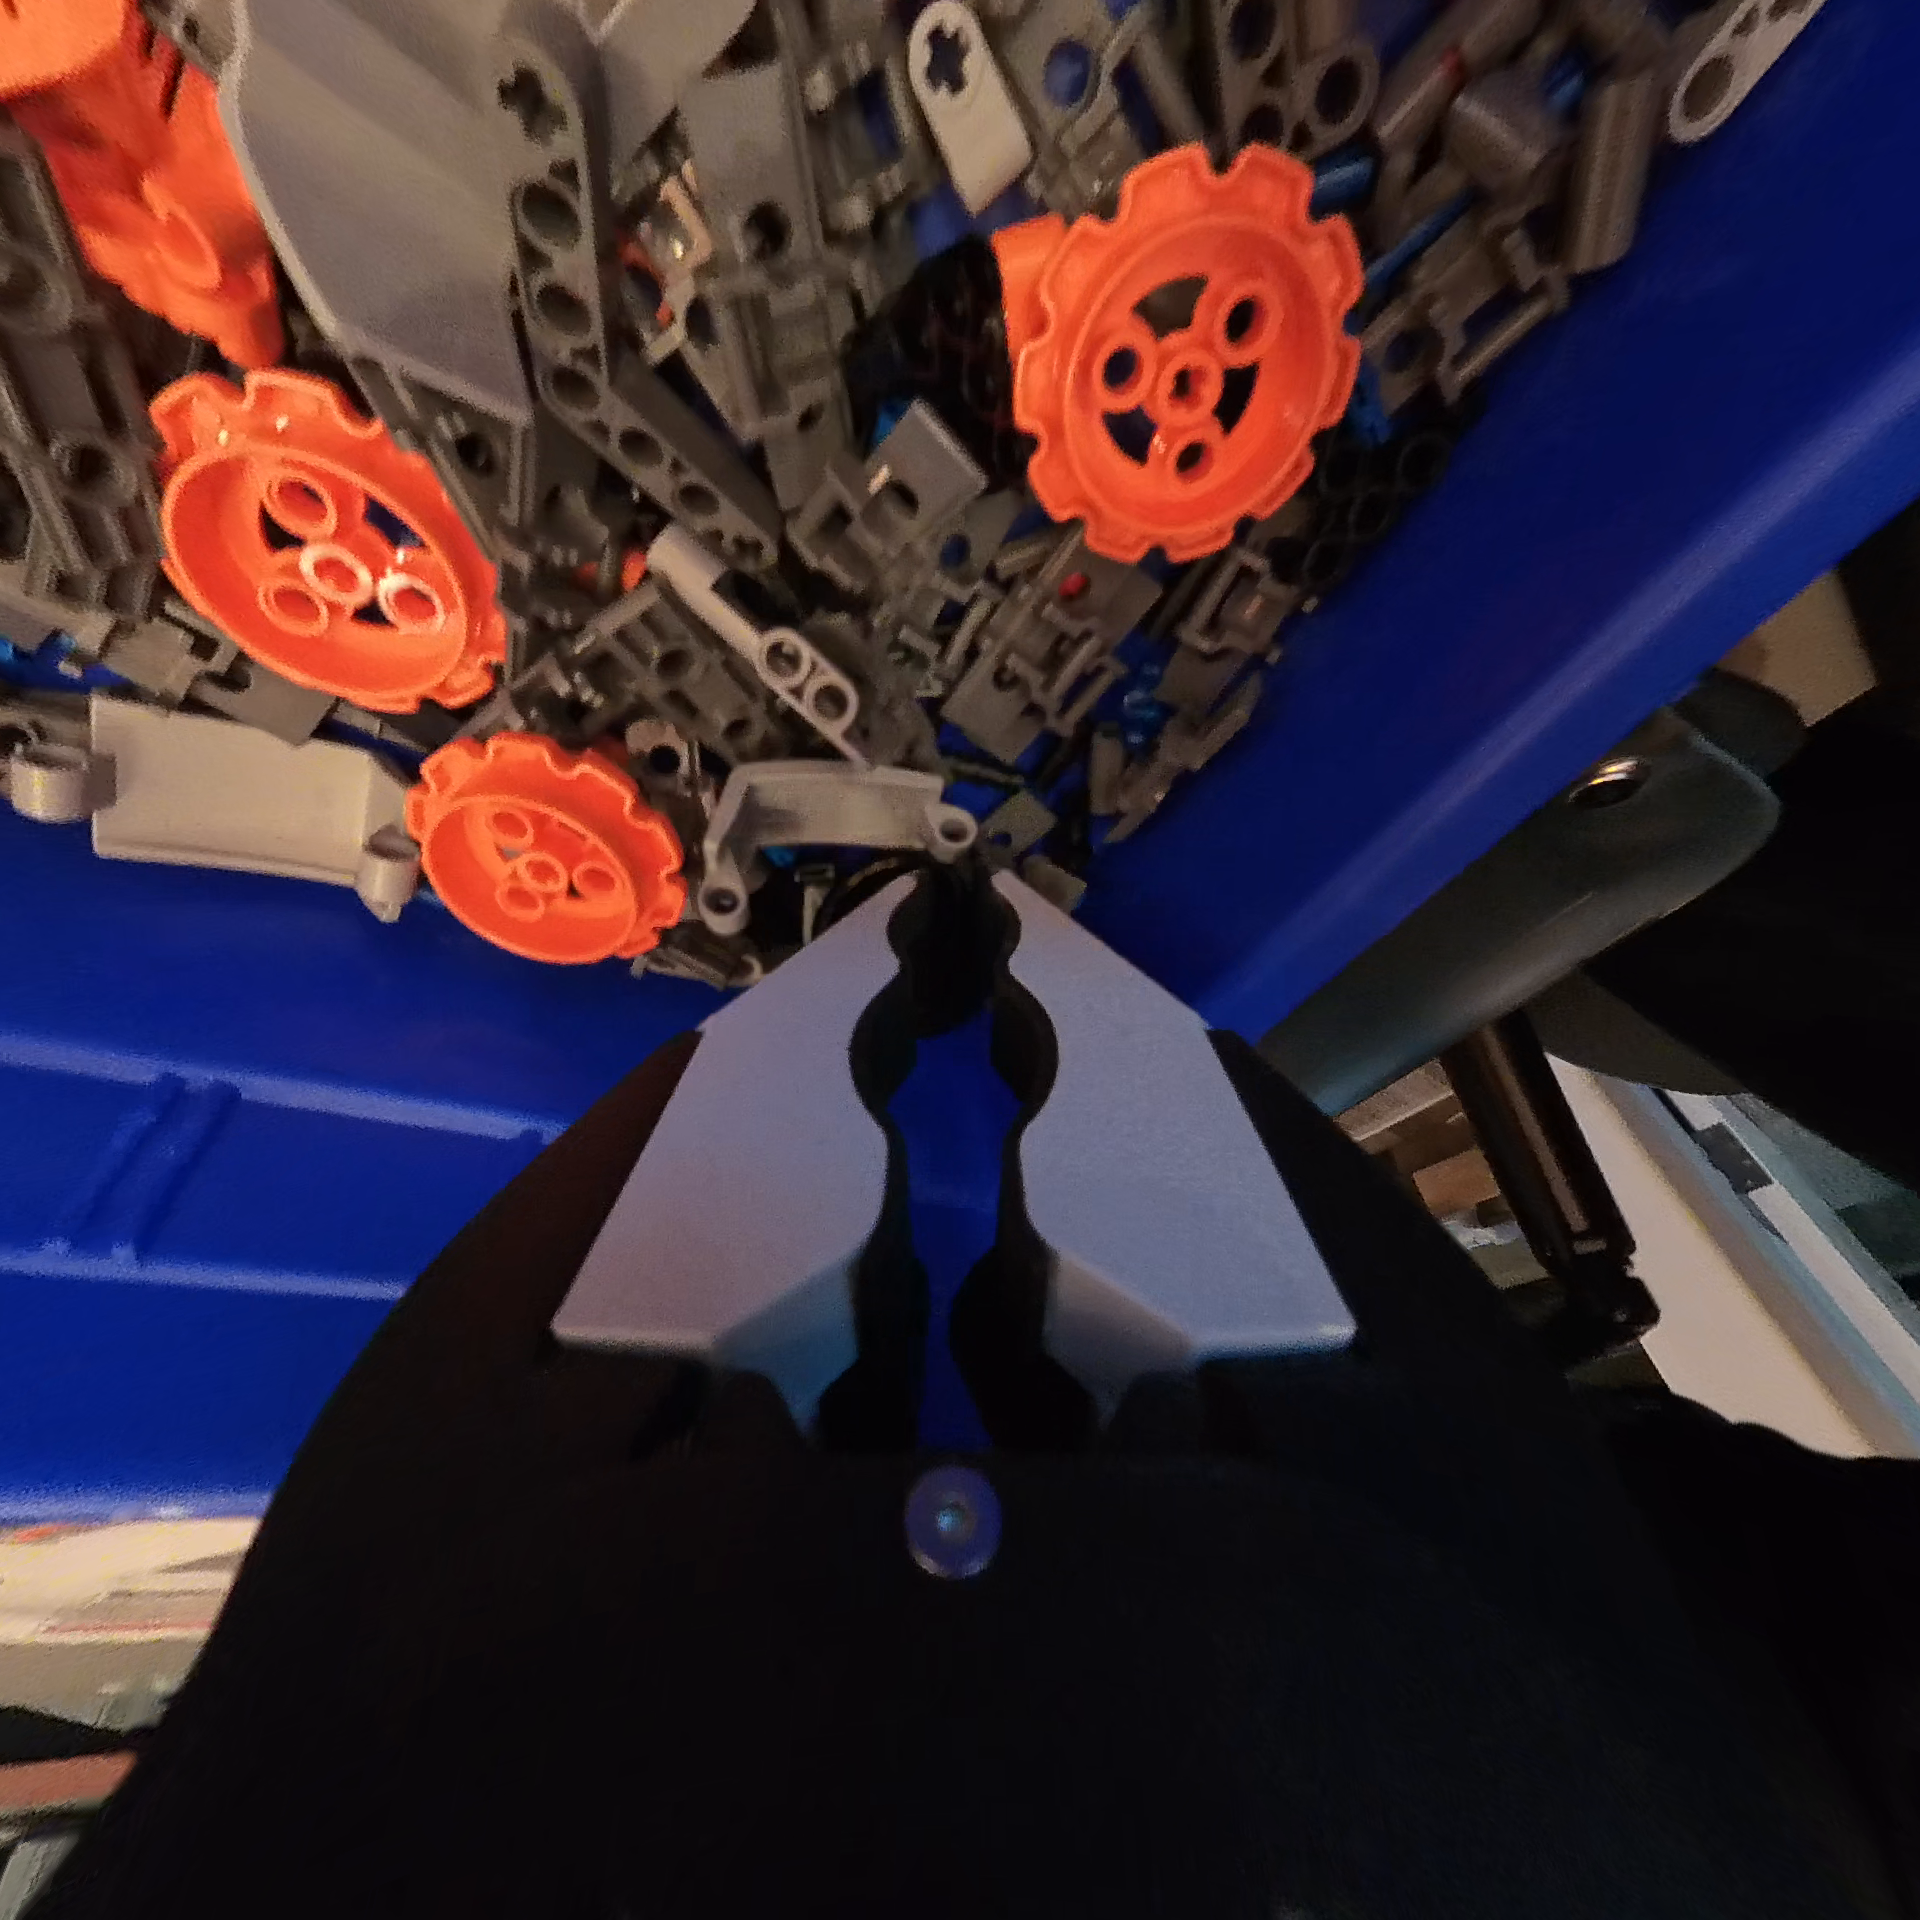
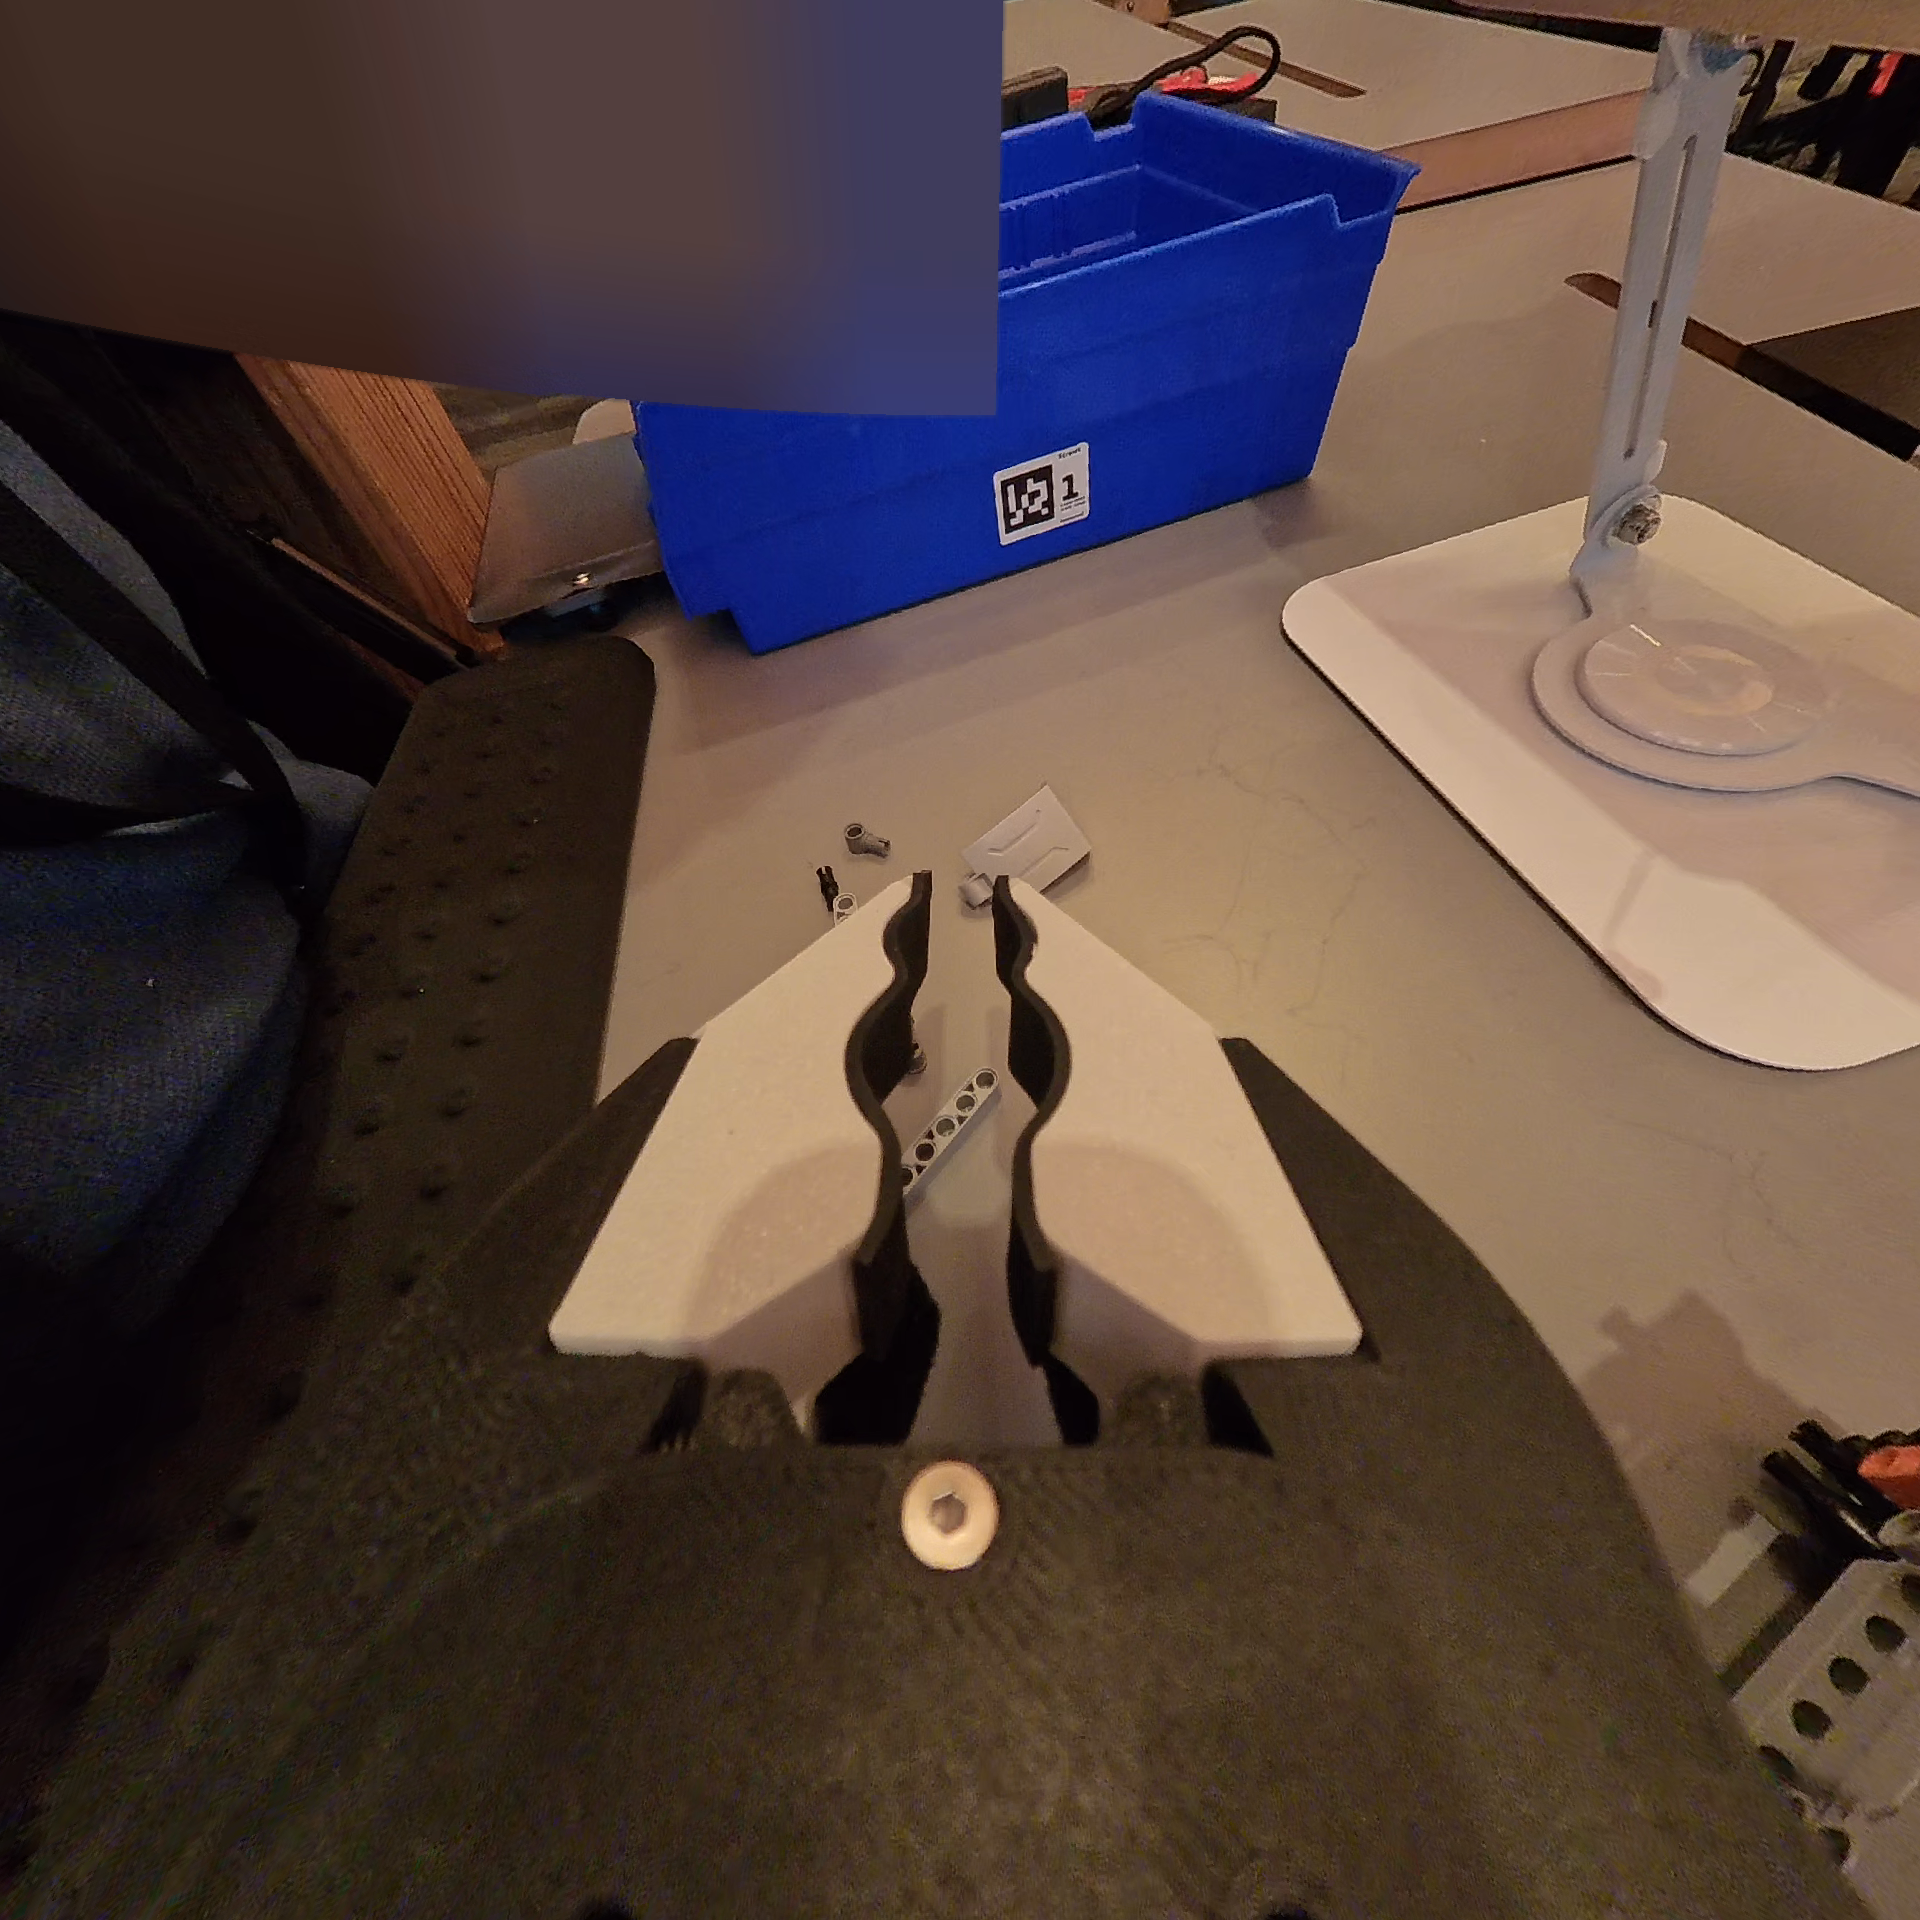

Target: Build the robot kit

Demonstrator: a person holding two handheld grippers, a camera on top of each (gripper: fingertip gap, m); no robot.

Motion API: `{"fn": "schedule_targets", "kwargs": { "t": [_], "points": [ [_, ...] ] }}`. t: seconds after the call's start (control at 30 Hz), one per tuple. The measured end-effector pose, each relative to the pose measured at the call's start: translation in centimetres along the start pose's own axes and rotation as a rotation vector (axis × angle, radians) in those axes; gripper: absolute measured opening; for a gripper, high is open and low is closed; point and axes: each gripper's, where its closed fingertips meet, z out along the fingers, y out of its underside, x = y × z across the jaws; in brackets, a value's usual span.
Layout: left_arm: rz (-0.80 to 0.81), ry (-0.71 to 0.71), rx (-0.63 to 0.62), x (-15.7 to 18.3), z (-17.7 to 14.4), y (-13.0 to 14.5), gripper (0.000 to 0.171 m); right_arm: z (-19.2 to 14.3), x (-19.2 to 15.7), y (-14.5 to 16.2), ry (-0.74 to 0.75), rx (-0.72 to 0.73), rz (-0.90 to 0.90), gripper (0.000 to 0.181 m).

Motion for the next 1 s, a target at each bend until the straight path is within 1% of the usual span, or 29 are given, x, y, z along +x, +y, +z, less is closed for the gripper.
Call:
{"fn": "schedule_targets", "kwargs": {
  "t": [0.1,0.2,0.23,0.27,0.33,0.4,0.43,0.5,0.57,0.63,0.67,0.73,0.87,0.97,1.0],
  "points": [
    [0.007,0.003,0.091,-0.2,-0.6,-1.9,0.005,0.0,0.0,0.0,-0.001,-0.003,-0.001,0.009],
    [0.005,-0.052,0.255,-1.3,-2.4,-4.7,0.004,0.0,0.0,0.0,-0.001,-0.002,0.0,0.009],
    [0.005,-0.018,0.287,-0.8,-3.0,-5.0,0.005,0.0,0.0,0.0,-0.001,-0.001,0.0,0.009],
    [0.004,0.011,0.284,-0.4,-3.3,-4.8,0.006,0.0,0.0,0.0,-0.001,-0.001,0.0,0.009],
    [-0.011,-0.047,0.275,-1.5,-3.9,-4.2,0.009,0.0,0.0,0.0,-0.001,0.0,-0.001,0.009],
    [-0.025,-0.022,0.287,-1.3,-4.3,-3.8,0.01,0.0,0.0,0.0,-0.003,0.001,0.0,0.009],
    [-0.034,-0.055,0.292,-1.8,-4.6,-3.5,0.012,0.0,0.0,0.0,-0.003,0.0,0.0,0.009],
    [-0.049,-0.058,0.294,-1.9,-5.0,-2.8,0.012,0.0,0.0,0.0,-0.003,0.001,0.0,0.009],
    [-0.065,-0.105,0.297,-2.7,-5.5,-2.1,0.015,0.0,0.0,0.0,-0.001,0.001,-0.002,0.009],
    [-0.086,-0.093,0.297,-2.8,-5.7,-1.3,0.019,0.0,0.0,0.0,-0.002,0.001,-0.001,0.009],
    [-0.093,-0.109,0.292,-3.1,-5.8,-1.0,0.022,0.0,0.0,0.0,-0.001,0.0,-0.002,0.009],
    [-0.116,-0.131,0.278,-3.7,-5.8,-0.2,0.023,0.0,0.0,0.0,-0.001,0.0,-0.003,0.009],
    [-0.091,-0.137,0.33,-3.0,-6.9,-1.1,0.022,-0.1,-0.1,-0.2,0.002,0.002,-0.012,0.009],
    [-0.049,-0.165,0.388,-2.2,-8.5,-2.8,0.023,-0.1,-0.2,-0.4,0.003,0.007,-0.017,0.009],
    [-0.045,-0.196,0.408,-2.3,-9.3,-3.4,0.024,-0.2,-0.2,-0.5,0.003,0.01,-0.021,0.009]
  ]
}}
